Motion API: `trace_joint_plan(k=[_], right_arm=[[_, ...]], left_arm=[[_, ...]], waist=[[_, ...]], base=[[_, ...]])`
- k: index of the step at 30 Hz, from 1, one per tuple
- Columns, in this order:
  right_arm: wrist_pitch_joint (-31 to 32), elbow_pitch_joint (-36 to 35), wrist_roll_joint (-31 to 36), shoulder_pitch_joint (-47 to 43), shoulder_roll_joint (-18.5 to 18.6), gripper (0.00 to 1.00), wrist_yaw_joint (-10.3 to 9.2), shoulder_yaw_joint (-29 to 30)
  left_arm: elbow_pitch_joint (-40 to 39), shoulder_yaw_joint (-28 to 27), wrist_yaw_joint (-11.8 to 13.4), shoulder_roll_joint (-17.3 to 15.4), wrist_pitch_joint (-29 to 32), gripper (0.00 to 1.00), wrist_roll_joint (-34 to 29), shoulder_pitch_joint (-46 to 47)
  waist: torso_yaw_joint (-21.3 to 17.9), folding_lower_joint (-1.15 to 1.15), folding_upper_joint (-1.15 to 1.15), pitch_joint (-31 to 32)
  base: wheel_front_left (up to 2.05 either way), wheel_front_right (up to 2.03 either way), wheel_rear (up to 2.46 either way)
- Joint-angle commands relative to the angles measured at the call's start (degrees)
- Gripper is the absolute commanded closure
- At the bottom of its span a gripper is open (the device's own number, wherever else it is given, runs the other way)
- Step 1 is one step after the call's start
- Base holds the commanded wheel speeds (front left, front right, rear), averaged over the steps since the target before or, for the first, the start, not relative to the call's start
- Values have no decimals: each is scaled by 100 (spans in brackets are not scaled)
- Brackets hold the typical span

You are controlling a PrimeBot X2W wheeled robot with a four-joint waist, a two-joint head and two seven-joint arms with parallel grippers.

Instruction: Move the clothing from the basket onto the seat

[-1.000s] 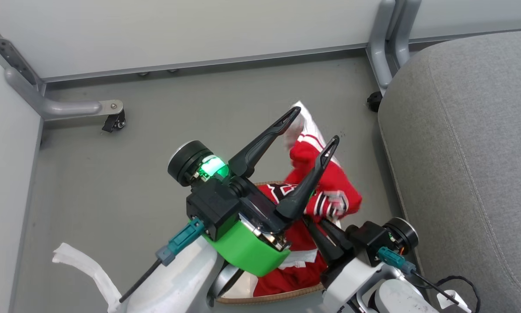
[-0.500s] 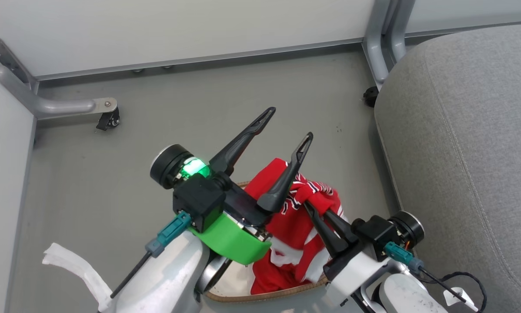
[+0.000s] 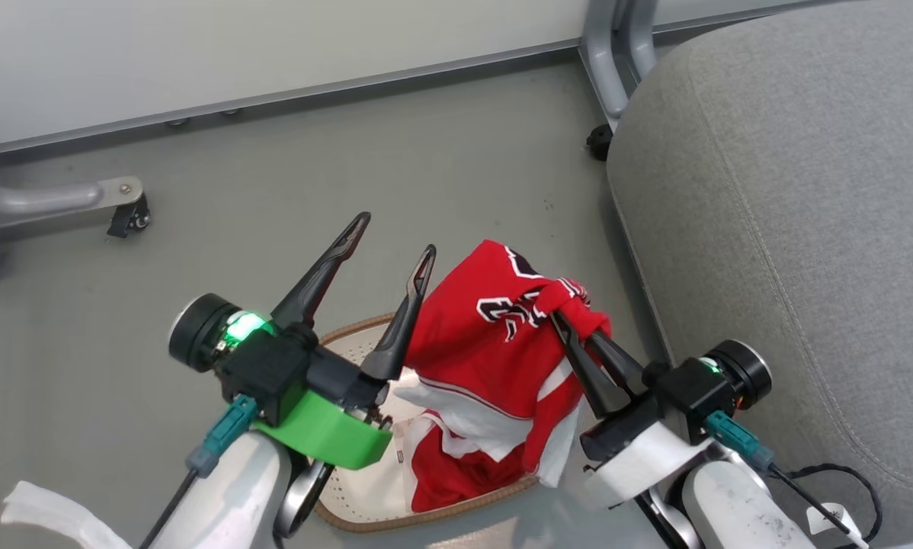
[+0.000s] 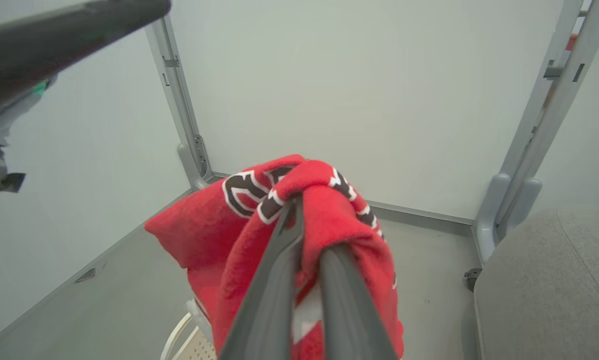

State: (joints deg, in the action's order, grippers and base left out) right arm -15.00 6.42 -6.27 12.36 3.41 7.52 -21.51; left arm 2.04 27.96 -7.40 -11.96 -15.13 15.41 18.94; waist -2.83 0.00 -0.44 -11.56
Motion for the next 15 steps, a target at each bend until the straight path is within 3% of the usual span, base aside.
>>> trace_joint_plan(k=[1,15], right_arm=[[-29,-102,69,-74,2,100,-6,50],[-29,-1055,391,-542,-49,100,-6,659]], left_arm=[[-25,-79,-17,-94,-2,0,-117,-175],[-403,-431,-10,-651,-3,0,-351,-1011]], waist=[[-212,0,44,-107],[-1300,0,44,-430]], base=[[0,0,0],[0,0,0]])
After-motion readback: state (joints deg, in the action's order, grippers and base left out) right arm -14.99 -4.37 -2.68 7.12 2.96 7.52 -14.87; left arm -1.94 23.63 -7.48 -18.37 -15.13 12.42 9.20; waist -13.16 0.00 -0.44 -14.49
